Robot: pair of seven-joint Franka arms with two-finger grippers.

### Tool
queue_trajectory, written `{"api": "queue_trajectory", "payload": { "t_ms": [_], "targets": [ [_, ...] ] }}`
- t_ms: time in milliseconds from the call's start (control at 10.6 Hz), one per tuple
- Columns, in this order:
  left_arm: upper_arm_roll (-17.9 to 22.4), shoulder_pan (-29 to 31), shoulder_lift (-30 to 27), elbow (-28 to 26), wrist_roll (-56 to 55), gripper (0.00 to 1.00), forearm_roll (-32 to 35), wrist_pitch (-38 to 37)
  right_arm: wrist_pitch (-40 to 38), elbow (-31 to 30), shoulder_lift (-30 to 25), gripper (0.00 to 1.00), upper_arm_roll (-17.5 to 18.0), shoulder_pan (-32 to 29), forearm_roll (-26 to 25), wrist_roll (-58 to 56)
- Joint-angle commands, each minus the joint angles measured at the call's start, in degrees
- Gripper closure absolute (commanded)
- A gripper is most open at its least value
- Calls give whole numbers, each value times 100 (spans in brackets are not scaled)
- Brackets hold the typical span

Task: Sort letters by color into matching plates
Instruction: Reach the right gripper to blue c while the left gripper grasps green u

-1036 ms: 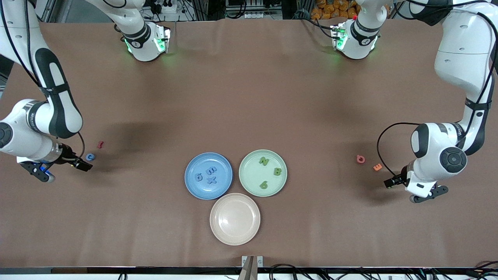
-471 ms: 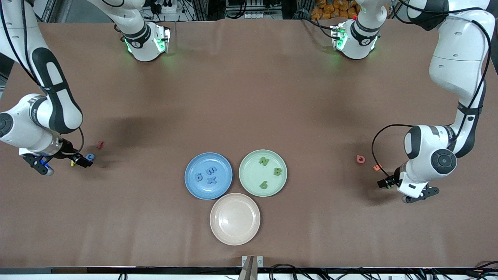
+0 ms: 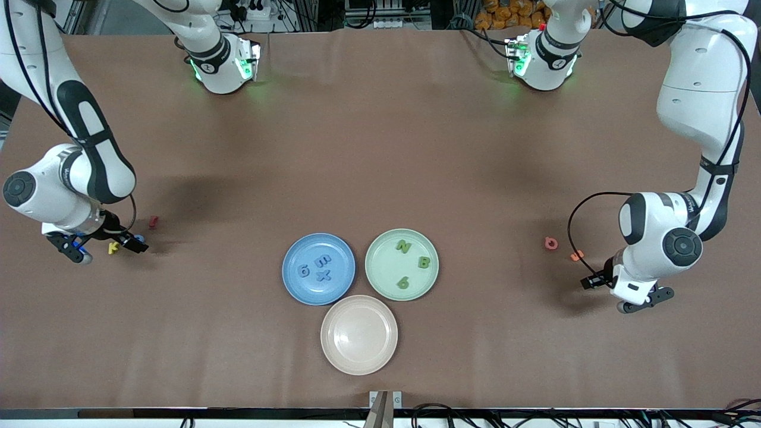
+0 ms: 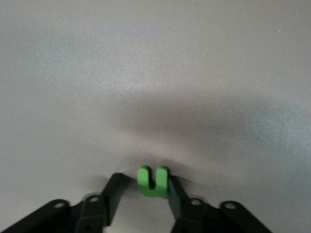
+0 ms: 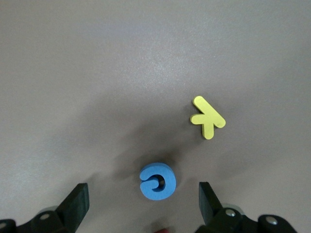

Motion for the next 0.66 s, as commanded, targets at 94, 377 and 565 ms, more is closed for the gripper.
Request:
{"api": "queue_trajectory", "payload": {
  "t_ms": [94,377,565],
  "targets": [
    [-8,-9,49,94,-56,100,-115,43,109,-47,37,23,67,-101,131,-397],
    [-235,-18,-21,392,-616,100,-238,43,230,-108,89,40,67,-233,131,-881],
    [-551,-9,-196,402,-1510,100,-396,43,355,-135,133,45,67,-242,131,-882]
  ]
}}
